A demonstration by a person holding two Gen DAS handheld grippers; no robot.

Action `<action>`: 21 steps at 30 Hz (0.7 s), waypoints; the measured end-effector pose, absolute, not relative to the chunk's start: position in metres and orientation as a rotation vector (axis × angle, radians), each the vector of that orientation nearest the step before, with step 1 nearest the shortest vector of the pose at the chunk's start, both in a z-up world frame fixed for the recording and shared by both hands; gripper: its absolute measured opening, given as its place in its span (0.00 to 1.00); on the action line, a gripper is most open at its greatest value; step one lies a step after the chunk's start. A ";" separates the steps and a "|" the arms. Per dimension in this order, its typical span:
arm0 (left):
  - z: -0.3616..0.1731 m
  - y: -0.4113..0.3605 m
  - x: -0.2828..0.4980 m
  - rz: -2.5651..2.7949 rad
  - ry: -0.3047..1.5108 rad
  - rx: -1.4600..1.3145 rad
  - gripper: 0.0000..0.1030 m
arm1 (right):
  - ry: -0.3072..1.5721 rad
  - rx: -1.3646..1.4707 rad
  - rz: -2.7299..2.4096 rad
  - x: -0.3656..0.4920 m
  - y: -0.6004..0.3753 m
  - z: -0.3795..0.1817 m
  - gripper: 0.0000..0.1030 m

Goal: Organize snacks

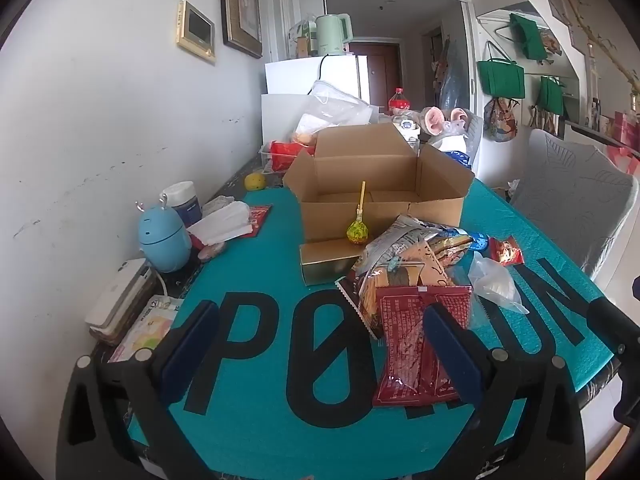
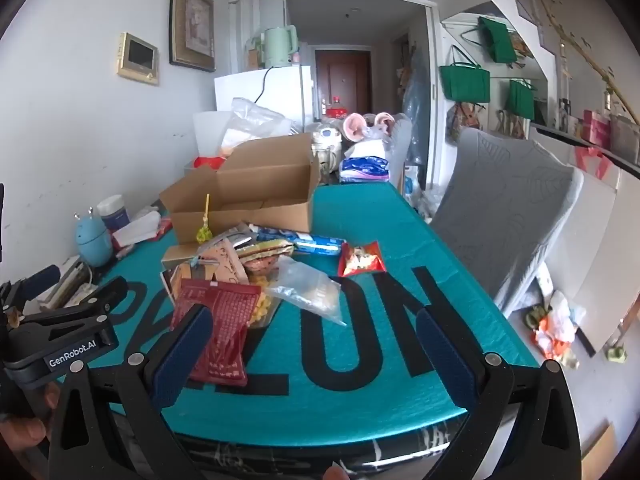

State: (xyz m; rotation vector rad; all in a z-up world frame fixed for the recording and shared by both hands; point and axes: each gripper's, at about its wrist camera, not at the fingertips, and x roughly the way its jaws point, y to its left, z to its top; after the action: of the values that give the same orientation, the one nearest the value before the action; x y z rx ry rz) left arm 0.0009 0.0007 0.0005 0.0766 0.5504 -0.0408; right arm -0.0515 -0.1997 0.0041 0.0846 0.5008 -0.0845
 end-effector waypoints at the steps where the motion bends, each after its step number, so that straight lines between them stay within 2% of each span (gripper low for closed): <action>1: 0.001 0.001 0.001 -0.043 0.548 0.075 1.00 | 0.500 0.085 -0.084 -0.052 -0.200 0.004 1.00; 21: 0.003 0.004 -0.003 -0.060 0.524 0.064 1.00 | 0.497 0.080 -0.087 -0.052 -0.199 0.005 1.00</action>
State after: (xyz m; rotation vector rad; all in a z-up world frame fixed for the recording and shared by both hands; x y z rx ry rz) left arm -0.0029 0.0044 0.0034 0.0641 0.5237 -0.0596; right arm -0.0520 -0.1989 0.0045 0.0802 0.4972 -0.0874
